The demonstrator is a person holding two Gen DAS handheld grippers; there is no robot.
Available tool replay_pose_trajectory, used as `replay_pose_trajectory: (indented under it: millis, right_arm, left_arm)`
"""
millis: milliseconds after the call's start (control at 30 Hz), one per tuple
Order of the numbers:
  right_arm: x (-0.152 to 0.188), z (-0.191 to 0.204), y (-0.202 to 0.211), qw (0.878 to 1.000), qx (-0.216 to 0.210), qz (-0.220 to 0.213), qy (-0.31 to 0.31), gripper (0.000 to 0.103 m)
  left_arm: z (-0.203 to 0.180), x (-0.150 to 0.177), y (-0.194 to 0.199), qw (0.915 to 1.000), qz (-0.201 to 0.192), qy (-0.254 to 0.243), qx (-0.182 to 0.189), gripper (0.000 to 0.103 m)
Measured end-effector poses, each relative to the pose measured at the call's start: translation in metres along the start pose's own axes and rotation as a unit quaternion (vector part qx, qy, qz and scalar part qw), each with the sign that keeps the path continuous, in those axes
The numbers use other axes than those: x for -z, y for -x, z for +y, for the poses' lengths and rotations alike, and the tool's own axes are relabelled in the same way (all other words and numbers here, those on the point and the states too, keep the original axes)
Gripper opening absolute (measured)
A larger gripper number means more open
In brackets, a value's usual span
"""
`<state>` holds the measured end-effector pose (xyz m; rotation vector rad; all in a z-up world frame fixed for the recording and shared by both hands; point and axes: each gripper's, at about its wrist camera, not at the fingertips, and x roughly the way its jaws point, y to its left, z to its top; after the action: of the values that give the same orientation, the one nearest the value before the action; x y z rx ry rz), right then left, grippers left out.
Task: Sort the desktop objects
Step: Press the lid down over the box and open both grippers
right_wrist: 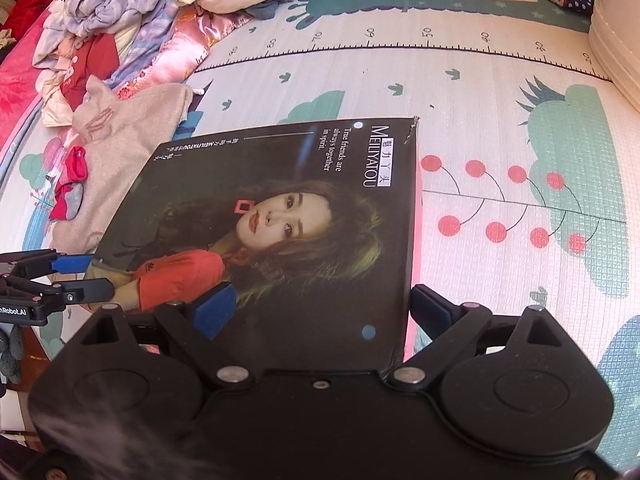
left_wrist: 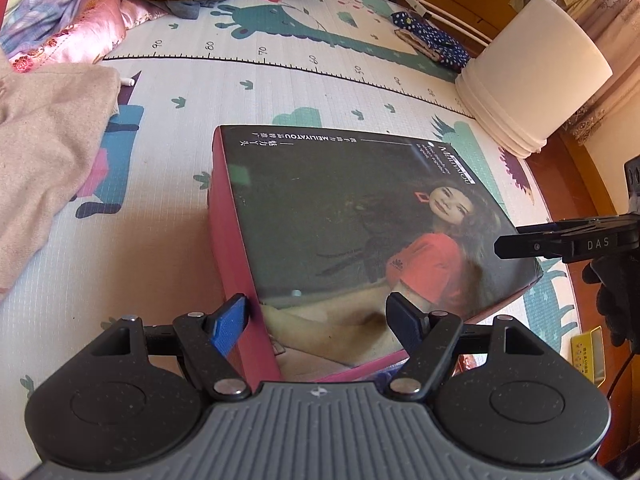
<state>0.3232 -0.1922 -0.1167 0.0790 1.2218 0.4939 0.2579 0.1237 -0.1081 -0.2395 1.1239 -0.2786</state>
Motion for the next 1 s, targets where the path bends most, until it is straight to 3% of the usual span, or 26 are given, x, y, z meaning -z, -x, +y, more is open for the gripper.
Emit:
replay_pose_trajectory:
  millis: [533, 700, 800, 1000]
  right_arm:
    - [0.010, 0.007, -0.012, 0.997, 0.001, 0.051, 0.050, 0.095]
    - [0.008, 0.006, -0.008, 0.998, 0.023, 0.034, 0.057, 0.095]
    - [0.005, 0.011, 0.001, 0.996, 0.041, 0.003, 0.084, 0.095]
    - [0.002, 0.026, 0.003, 0.993, 0.004, -0.009, 0.117, 0.094]
  left_arm:
    - [0.001, 0.010, -0.012, 0.9987, 0.043, -0.013, -0.022, 0.075]
    - [-0.009, 0.002, -0.004, 0.9972, -0.001, -0.040, -0.063, 0.075]
    - [-0.014, 0.000, -0.001, 0.9968, -0.022, -0.050, -0.058, 0.075]
    - [-0.024, 0.001, -0.009, 0.9967, -0.025, -0.071, -0.030, 0.075]
